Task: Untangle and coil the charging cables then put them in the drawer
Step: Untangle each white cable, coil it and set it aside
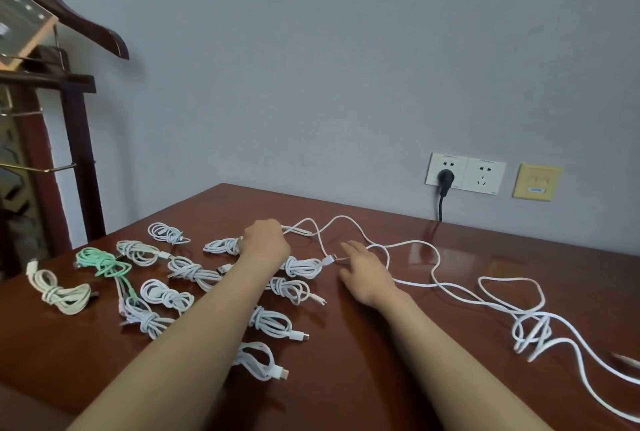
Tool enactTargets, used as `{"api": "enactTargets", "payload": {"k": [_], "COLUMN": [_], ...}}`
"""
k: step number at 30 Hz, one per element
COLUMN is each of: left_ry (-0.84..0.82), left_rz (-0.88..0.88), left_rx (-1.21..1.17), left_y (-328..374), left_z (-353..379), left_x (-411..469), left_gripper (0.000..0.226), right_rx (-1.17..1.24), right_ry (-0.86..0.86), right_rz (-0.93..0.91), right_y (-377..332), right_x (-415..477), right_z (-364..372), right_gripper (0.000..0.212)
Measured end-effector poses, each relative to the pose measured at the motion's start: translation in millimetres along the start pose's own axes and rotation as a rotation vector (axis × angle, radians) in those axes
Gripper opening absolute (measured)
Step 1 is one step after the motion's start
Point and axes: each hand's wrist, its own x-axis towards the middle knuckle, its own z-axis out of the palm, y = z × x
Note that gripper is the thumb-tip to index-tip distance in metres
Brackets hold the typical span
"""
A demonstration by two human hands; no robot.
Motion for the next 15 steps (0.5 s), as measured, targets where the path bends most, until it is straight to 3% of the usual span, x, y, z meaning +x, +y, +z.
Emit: {"api": "enactTargets", "payload": {"k": [5, 11, 15], "left_ry": [-0.005, -0.01, -0.013], "left_rz": [0.031, 0.038, 0.098], "left_rx": [-0.042, -0.075, -0.129], "left_y": [14.5, 27.5, 34.2], "left_z": [-2.7, -5.6, -6.1], "left_x": [-1.5, -2.1, -2.5], "left_gripper": [0.021, 0.022, 0.027], "right_rx": [-0.213, -0.401, -0.354], "right_ry": [-0.034, -0.082, 0.034], "right_rz": [0.09, 0.009, 0.063], "right_y": [-6.7, -12.3, -8.3], "right_x": [3.7, 4.2, 4.2], "right_z": [-2.6, -22.9, -34.2], "right_gripper": [0.041, 0.03, 0.031]}}
